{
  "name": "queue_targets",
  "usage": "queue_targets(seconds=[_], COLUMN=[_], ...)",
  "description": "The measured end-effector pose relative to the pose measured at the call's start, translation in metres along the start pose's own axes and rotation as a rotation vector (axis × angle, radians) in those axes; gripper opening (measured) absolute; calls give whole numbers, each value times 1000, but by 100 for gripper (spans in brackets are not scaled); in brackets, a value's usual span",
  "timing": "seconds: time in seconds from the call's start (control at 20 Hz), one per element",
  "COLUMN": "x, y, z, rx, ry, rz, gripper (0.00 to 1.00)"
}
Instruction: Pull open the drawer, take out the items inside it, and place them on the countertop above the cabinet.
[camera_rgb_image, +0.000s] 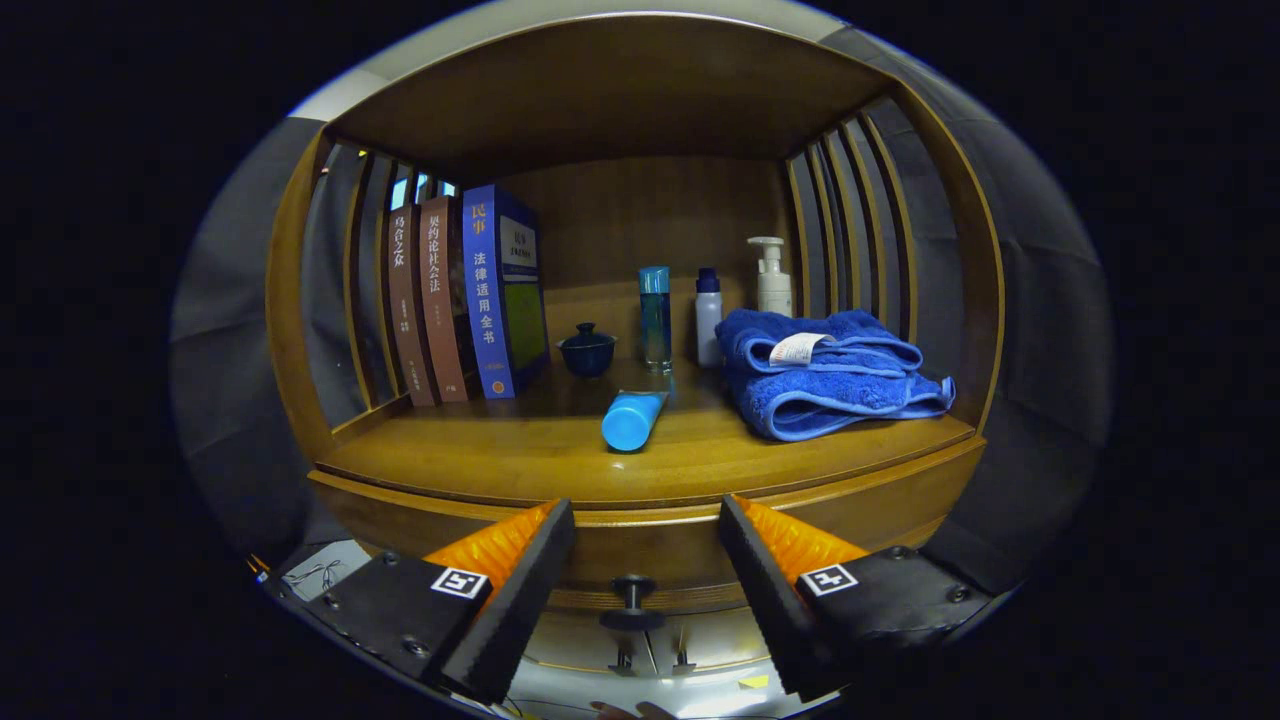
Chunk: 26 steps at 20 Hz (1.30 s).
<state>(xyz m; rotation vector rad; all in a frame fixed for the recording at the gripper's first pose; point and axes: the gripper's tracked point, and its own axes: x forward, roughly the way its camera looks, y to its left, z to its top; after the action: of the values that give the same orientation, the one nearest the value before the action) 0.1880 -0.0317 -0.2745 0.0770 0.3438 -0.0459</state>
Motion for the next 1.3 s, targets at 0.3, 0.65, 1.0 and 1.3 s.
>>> queue_targets(seconds=[0.3, 0.65, 1.0, 1.3], x=[-1, -6, -62, -121], y=[1, 6, 45, 82], z=[0, 6, 68, 130], rx=[1, -15, -34, -129], ry=[7, 28, -86, -232], rz=[-5, 8, 94, 170], gripper=[98, 98, 98, 98])
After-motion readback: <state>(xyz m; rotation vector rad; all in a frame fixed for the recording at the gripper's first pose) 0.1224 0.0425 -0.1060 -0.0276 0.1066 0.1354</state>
